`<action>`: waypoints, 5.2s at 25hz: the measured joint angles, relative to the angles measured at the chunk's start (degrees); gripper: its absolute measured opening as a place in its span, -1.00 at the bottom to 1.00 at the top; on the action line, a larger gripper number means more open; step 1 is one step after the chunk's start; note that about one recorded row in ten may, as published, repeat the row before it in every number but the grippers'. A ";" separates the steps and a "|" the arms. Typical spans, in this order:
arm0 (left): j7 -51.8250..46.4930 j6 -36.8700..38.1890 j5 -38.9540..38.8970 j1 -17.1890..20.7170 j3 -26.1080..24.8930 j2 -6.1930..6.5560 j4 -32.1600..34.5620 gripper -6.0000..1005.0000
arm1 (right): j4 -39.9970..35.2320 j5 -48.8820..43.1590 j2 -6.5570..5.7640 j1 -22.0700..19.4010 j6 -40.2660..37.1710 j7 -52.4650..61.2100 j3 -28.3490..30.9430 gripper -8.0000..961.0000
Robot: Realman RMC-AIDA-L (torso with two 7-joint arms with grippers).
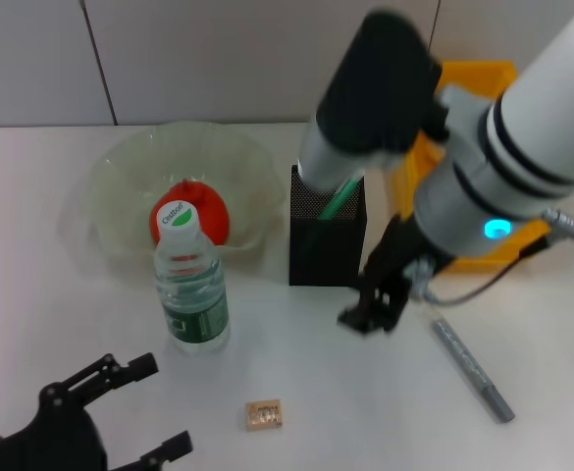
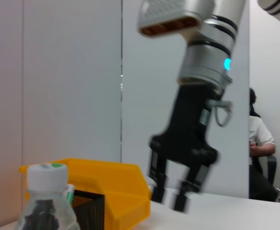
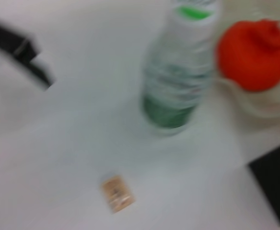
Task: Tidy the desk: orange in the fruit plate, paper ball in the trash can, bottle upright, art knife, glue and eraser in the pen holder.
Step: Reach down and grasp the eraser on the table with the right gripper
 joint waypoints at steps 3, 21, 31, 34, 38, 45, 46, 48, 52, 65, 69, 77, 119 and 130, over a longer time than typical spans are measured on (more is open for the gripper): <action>-0.06 0.11 0.21 0.55 -0.42 0.54 -0.09 0.62 | -1.17 2.95 0.08 -0.98 0.24 -4.64 -2.33 -0.27; 0.12 -1.10 0.31 1.46 -2.22 1.49 -0.92 0.62 | -4.93 7.88 0.17 -2.58 4.53 -16.20 -8.15 0.21; 0.57 -2.34 0.32 2.26 -3.27 1.33 -1.02 0.62 | -9.87 8.63 0.36 -1.89 14.03 -19.71 -17.13 0.21; 0.59 -2.56 0.37 2.25 -3.25 1.27 -1.02 0.62 | -11.01 9.38 0.39 -1.43 15.13 -19.85 -17.58 0.21; 0.59 -2.91 0.40 2.26 -3.22 1.27 -1.49 0.62 | -12.53 9.51 0.42 -1.84 19.38 -20.93 -20.31 0.21; 0.59 -3.03 0.41 2.37 -2.98 1.18 -1.72 0.62 | -15.22 9.51 0.42 -2.27 25.92 -21.18 -23.33 0.20; 0.59 -3.04 0.41 2.39 -2.98 1.16 -1.86 0.62 | -15.37 9.51 0.42 -2.38 26.86 -21.19 -23.35 0.20; 0.59 -3.06 0.41 2.42 -2.95 1.12 -2.15 0.62 | -15.45 9.50 0.42 -2.49 28.09 -21.23 -23.22 0.20; 0.59 -3.15 0.48 2.32 -2.90 1.10 -2.25 0.62 | -15.92 9.50 0.42 -2.20 28.91 -21.23 -22.82 0.20; 0.58 -3.12 0.49 1.81 -2.78 1.18 -2.25 0.62 | -18.59 10.93 0.42 -0.99 29.96 -20.81 -23.13 0.19; 0.59 -2.94 0.49 1.77 -2.73 1.19 -2.25 0.62 | -19.19 10.98 0.44 -0.85 30.25 -20.72 -23.23 0.16; 0.59 -2.92 0.49 1.89 -2.72 1.19 -2.25 0.62 | -21.96 12.83 0.49 0.98 30.62 -20.56 -23.33 0.08; 0.59 -3.13 0.49 1.83 -2.65 1.09 -2.25 0.62 | -26.91 16.78 0.59 4.21 31.05 -20.52 -23.14 -0.58; 0.59 -3.13 0.49 1.70 -2.63 1.10 -2.25 0.62 | -27.60 16.78 0.59 4.73 32.47 -20.77 -24.23 0.08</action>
